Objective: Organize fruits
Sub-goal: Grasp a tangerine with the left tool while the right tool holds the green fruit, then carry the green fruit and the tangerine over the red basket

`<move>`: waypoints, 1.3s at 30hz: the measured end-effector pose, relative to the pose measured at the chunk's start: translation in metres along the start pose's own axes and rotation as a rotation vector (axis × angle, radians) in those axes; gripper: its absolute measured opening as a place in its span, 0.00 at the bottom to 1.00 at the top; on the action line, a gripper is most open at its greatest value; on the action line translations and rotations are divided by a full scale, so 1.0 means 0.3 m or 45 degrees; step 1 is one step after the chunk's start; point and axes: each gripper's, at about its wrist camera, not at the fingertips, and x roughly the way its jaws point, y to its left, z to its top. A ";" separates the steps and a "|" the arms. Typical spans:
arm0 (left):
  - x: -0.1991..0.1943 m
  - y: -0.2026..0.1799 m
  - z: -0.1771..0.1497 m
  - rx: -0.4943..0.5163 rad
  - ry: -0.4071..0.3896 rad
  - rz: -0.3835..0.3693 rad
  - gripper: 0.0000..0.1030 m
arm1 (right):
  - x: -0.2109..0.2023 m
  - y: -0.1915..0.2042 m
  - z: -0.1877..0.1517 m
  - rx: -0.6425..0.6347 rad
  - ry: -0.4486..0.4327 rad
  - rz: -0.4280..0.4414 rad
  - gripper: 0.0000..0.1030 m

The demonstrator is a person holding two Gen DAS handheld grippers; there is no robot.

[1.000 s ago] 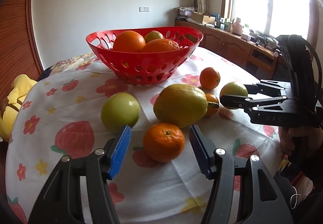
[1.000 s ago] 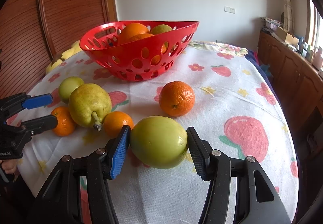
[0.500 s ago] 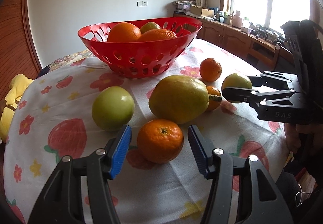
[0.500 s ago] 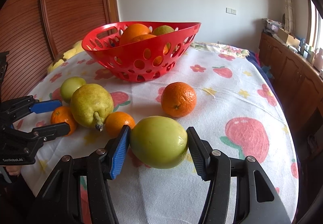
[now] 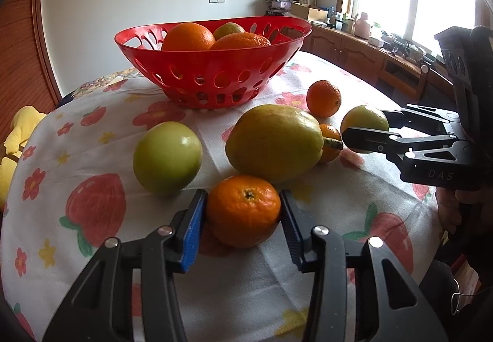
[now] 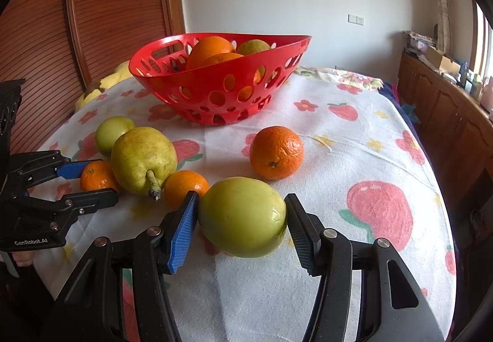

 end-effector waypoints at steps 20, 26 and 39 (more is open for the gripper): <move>-0.082 0.040 0.029 -0.048 -0.106 -0.013 0.43 | 0.003 -0.003 0.003 0.008 0.002 0.004 0.56; -0.143 0.065 0.087 -0.063 -0.172 -0.015 0.43 | -0.002 -0.005 0.003 0.009 -0.002 -0.009 0.56; -0.187 0.034 0.139 -0.045 -0.220 -0.036 0.43 | -0.014 -0.003 0.004 -0.002 -0.018 -0.022 0.56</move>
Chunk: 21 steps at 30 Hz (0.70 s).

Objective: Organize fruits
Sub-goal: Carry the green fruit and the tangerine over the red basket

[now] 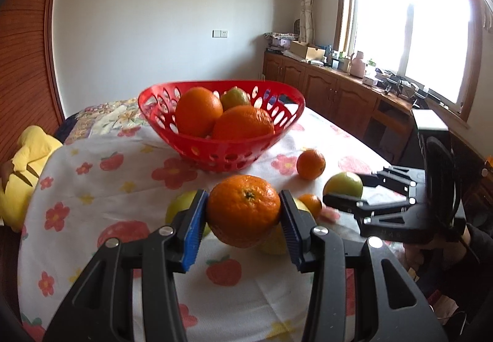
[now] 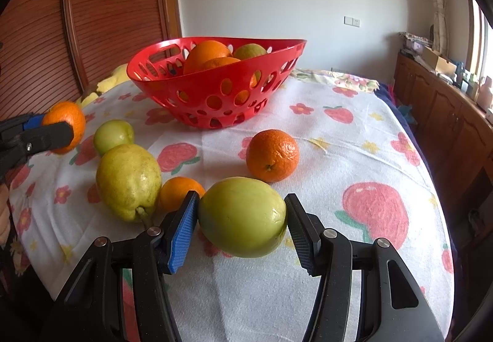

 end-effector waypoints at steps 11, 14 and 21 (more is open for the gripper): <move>0.029 0.044 0.162 0.071 -0.073 0.065 0.43 | -0.080 -0.006 0.107 -0.021 -0.098 0.038 0.56; 0.056 0.073 0.192 0.055 -0.064 0.081 0.43 | -0.106 -0.016 0.174 -0.045 -0.139 0.033 0.56; 0.112 0.114 0.230 0.023 -0.040 0.096 0.43 | -0.089 -0.044 0.329 -0.070 -0.190 0.032 0.56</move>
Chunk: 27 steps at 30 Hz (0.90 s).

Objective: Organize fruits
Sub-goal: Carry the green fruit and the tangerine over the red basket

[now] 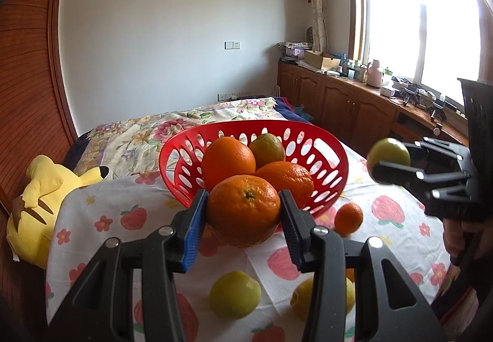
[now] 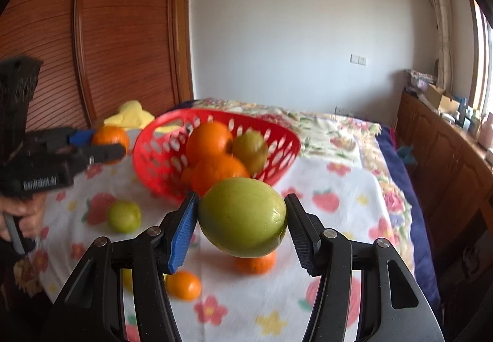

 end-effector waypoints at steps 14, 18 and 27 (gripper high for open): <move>0.043 -0.028 0.024 0.033 0.034 0.010 0.43 | 0.229 0.018 0.124 -0.067 0.074 -0.045 0.56; 0.051 -0.034 0.025 0.039 0.044 0.013 0.43 | 0.270 0.017 0.132 -0.065 0.101 -0.053 0.56; 0.066 -0.028 0.040 0.036 0.052 0.021 0.44 | 0.317 0.003 0.119 -0.027 0.149 -0.046 0.56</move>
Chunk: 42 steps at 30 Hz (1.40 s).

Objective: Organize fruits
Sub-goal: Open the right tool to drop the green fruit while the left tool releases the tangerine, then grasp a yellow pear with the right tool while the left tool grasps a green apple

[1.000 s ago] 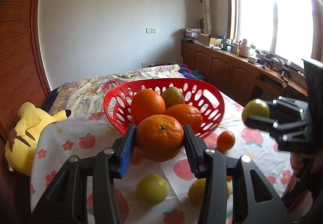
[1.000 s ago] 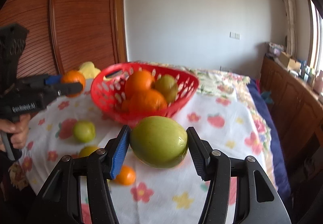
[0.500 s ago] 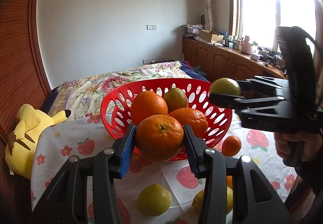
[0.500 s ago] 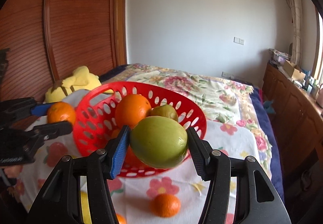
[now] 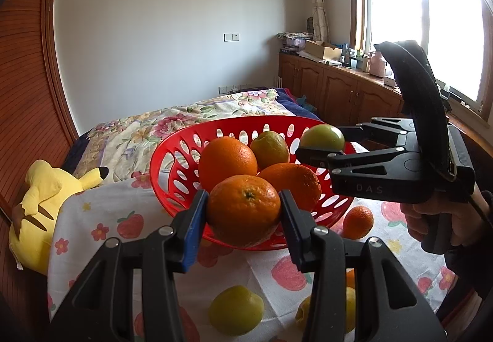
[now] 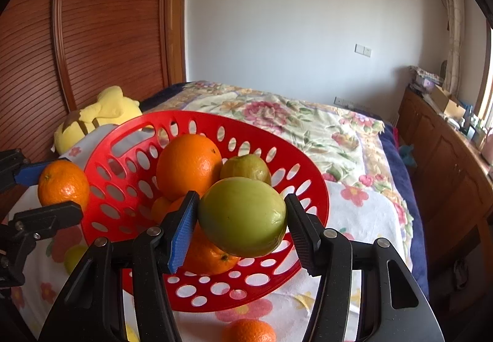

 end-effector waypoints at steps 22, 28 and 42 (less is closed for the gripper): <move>0.065 0.012 0.005 -0.038 0.028 0.027 0.49 | -0.189 -0.042 -0.065 0.103 -0.135 0.081 0.61; 0.039 0.020 -0.005 -0.044 0.016 0.041 0.52 | -0.216 -0.011 -0.109 0.096 -0.137 0.102 0.61; -0.122 0.048 -0.186 -0.074 -0.029 0.039 0.55 | -0.291 0.120 -0.259 0.080 -0.117 0.194 0.62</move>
